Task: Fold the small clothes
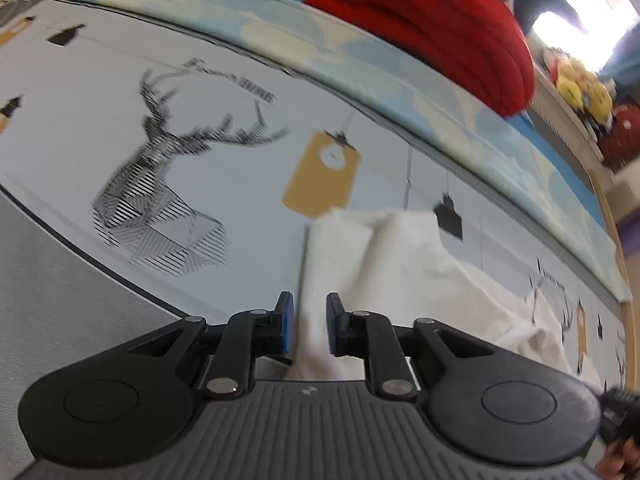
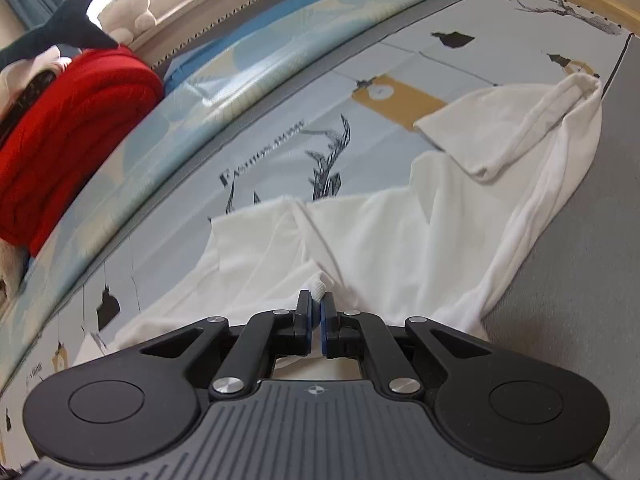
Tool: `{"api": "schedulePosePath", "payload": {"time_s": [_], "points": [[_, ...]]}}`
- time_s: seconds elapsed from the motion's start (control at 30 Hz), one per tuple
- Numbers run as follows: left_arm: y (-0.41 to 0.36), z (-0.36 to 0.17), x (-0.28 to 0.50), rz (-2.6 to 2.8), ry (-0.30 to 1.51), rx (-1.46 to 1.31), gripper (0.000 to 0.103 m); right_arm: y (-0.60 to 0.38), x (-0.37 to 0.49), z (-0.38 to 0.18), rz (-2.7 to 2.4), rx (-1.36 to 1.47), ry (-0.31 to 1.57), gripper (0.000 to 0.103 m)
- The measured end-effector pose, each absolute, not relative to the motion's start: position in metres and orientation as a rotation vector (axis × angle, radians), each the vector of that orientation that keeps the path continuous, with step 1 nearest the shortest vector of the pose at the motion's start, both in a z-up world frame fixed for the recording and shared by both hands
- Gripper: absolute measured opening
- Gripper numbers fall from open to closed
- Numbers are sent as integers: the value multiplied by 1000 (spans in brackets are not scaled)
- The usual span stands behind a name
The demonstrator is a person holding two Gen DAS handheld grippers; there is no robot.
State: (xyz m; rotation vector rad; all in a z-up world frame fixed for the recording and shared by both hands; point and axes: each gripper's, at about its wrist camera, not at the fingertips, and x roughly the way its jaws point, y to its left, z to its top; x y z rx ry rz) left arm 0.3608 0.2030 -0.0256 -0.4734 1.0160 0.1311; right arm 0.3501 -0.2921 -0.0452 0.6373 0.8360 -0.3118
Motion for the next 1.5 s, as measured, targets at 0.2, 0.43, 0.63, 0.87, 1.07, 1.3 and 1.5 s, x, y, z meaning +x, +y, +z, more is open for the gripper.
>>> {"api": "schedulePosePath", "payload": {"time_s": [0.2, 0.43, 0.63, 0.87, 1.07, 1.3, 1.5], "points": [[185, -36, 363, 54, 1063, -427, 24, -299, 341, -5, -258, 578, 656, 3], [183, -41, 367, 57, 1081, -403, 24, -341, 343, -37, -503, 531, 870, 4], [179, -47, 373, 38, 1104, -410, 34, -356, 345, -49, -485, 593, 915, 9], [178, -64, 373, 40, 1170, -409, 38, -359, 348, -68, -503, 659, 989, 28], [164, -72, 372, 5, 1215, -329, 49, -354, 351, -57, -513, 630, 923, 6], [151, -70, 369, -6, 1204, -74, 8, -345, 353, -42, -472, 631, 891, 5], [163, -71, 369, 22, 1200, -106, 12, -342, 351, -35, -437, 647, 898, 5]]}}
